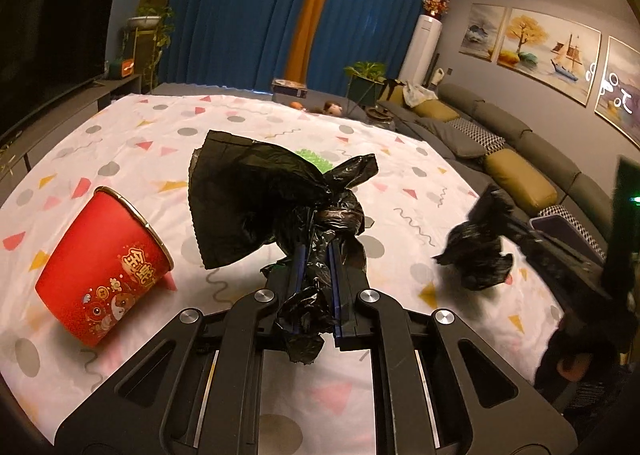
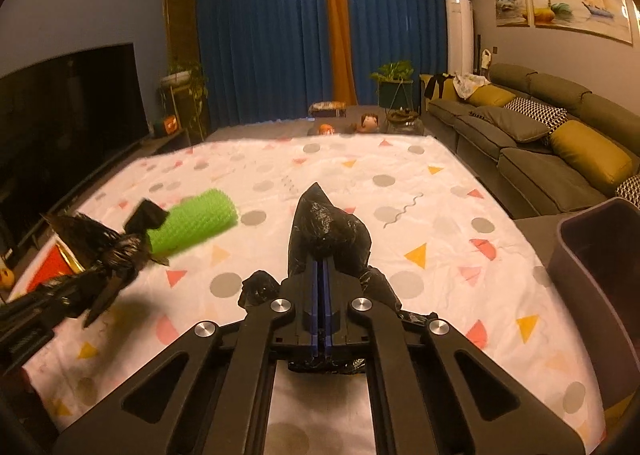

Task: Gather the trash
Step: 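Lift both black bags and carry them over the grey bin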

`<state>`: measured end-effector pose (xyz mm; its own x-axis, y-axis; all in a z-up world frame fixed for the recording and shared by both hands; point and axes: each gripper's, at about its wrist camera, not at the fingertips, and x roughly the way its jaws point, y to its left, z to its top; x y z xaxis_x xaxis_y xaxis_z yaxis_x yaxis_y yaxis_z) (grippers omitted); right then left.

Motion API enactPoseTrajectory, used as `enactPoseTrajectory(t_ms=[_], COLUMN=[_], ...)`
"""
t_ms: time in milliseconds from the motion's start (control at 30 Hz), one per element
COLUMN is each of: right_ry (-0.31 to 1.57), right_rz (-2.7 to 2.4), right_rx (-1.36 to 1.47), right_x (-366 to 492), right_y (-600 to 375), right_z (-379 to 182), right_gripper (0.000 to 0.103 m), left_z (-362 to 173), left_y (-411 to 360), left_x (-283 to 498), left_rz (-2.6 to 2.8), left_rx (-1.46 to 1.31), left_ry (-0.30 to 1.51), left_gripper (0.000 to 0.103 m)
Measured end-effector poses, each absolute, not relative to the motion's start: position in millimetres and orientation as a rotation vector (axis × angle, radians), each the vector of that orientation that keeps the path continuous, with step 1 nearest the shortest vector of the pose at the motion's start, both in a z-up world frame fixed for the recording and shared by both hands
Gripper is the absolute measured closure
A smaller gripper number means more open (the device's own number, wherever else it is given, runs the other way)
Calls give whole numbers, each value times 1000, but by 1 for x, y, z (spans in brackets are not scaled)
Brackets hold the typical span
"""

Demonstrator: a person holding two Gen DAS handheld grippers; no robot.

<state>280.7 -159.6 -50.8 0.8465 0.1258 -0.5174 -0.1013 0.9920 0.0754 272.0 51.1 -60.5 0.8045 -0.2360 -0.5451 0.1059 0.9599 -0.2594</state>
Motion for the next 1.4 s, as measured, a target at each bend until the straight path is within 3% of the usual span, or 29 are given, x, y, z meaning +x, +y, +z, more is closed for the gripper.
enactPoseTrajectory(t_ms=[733, 1400], right_ry=[402, 323], right_rz=[124, 10], right_rx=[10, 28], right_x=[186, 141], right_y=[-191, -278], right_z=[-1, 18], right_gripper=[101, 101], left_z=[-39, 7], left_y=[24, -93], left_x=[235, 194], left_rz=[-196, -387], left_rx=[-193, -95], left_ry=[557, 492], left_gripper=[93, 93])
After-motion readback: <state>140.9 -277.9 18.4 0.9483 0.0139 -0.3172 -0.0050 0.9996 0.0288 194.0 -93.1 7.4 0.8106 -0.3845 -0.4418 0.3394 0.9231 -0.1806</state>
